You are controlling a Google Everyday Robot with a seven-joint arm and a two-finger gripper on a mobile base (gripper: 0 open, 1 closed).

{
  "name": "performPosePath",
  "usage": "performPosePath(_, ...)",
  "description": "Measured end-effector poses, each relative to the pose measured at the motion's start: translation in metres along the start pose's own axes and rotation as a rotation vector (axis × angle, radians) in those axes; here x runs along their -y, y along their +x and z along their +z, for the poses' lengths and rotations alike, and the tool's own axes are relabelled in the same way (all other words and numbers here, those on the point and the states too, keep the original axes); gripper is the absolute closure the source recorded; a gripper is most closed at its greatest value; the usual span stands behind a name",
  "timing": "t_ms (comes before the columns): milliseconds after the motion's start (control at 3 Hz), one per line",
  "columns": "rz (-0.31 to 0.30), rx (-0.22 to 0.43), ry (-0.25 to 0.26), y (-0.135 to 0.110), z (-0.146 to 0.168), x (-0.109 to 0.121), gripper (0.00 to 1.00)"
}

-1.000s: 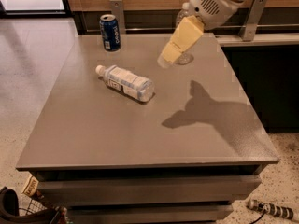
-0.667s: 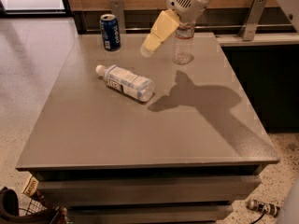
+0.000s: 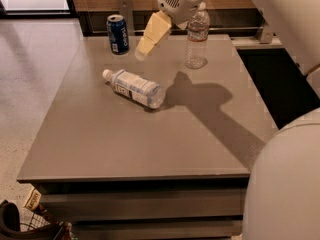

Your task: Place blue plastic bottle upright

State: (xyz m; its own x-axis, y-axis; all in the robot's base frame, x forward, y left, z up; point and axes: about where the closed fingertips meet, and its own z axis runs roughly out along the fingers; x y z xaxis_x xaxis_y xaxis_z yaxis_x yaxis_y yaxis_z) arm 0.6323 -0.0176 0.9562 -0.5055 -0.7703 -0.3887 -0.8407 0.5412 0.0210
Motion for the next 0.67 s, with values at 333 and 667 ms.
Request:
performPosePath(333,0.062,-0.151,0.037,0.012,0.02,-0.016,0.0)
performPosePath(667,0.083,-0.206,0.06,0.017,0.03,-0.021,0.0)
